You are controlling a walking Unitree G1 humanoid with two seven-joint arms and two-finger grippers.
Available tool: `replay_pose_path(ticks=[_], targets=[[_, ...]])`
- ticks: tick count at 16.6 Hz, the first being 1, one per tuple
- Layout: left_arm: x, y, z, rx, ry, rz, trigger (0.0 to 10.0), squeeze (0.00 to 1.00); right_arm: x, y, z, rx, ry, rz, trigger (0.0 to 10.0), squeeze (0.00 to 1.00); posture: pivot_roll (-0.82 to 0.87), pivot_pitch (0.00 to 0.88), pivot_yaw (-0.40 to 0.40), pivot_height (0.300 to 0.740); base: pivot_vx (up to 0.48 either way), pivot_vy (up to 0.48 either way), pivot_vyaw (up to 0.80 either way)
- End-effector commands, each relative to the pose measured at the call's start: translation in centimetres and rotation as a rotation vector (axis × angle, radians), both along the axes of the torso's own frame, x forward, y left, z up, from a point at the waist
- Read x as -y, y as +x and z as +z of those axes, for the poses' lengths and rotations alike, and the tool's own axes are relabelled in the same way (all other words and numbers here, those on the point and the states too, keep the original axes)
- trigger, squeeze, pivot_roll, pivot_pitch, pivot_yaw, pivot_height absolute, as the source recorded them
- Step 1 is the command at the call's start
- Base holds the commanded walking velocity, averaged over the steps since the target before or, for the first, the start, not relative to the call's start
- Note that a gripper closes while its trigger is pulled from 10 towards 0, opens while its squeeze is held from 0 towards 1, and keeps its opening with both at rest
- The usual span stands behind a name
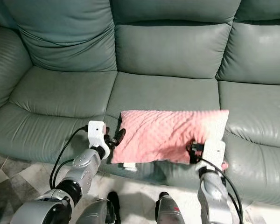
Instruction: Move the pillow to the sofa
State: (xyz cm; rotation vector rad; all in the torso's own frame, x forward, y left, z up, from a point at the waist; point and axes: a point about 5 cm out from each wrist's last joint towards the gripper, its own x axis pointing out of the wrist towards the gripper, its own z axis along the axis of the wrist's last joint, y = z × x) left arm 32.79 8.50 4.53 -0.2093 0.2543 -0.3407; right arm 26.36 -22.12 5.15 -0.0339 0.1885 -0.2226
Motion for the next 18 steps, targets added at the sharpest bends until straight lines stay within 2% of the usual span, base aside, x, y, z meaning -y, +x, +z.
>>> replay_pose_path(ticks=[1,3,5,7,8,9,10,13,15,18], targets=[[-0.9,-0.7,-1.1,-0.026,0.017,0.009,10.0,1.0,-0.5,-0.9,-1.0,-0.04,0.025,0.016,10.0,1.0,-0.22,0.345,0.112,0.74,0.0,0.0,0.0],[-1.6,-1.0,-1.4,-0.03,0.028,0.019,10.0,1.0,-0.8,-1.2,-1.9,-0.065,0.041,0.028,10.0,1.0,-0.21,0.343,0.114,0.74,0.0,0.0,0.0],[-2.2,-1.3,-1.8,-0.041,0.047,0.032,10.0,1.0,-0.4,-0.9,-2.7,-0.087,0.045,0.009,10.0,1.0,-0.2,0.343,0.117,0.74,0.0,0.0,0.0],[-2.5,-1.4,-2.0,-0.042,0.05,0.036,10.0,1.0,0.3,-0.4,-3.6,-0.137,0.099,-0.027,10.0,1.0,-0.18,0.345,0.12,0.74,0.0,0.0,0.0],[-2.5,-1.5,-2.0,-0.043,0.054,0.032,10.0,0.91,0.6,-0.2,-3.9,-0.166,0.116,-0.049,10.0,1.0,-0.17,0.341,0.119,0.74,0.0,0.0,0.0],[-2.5,-1.5,-2.1,-0.045,0.057,0.03,10.0,0.64,0.8,-0.1,-4.1,-0.168,0.142,-0.064,10.0,1.0,-0.17,0.341,0.116,0.74,0.0,0.0,0.0],[-2.6,-1.5,-2.1,-0.046,0.064,0.028,10.0,0.0,1.2,0.2,-4.1,-0.173,0.156,-0.074,10.0,1.0,-0.17,0.341,0.116,0.74,0.0,0.0,0.0],[-2.7,-1.6,-2.2,-0.048,0.07,0.026,10.0,0.0,1.5,1.4,-3.6,-0.128,0.239,-0.085,10.0,1.0,-0.16,0.348,0.122,0.74,0.0,0.0,0.0],[-2.7,-1.8,-2.3,-0.05,0.075,0.021,10.0,0.0,1.5,2.2,-3.0,-0.095,0.246,-0.082,10.0,1.0,-0.16,0.349,0.123,0.74,0.0,0.0,0.0],[-2.7,-1.9,-2.4,-0.05,0.08,0.016,10.0,0.0,0.9,3.2,-2.5,-0.063,0.311,-0.083,10.0,1.0,-0.15,0.353,0.127,0.74,0.0,0.0,0.0]])
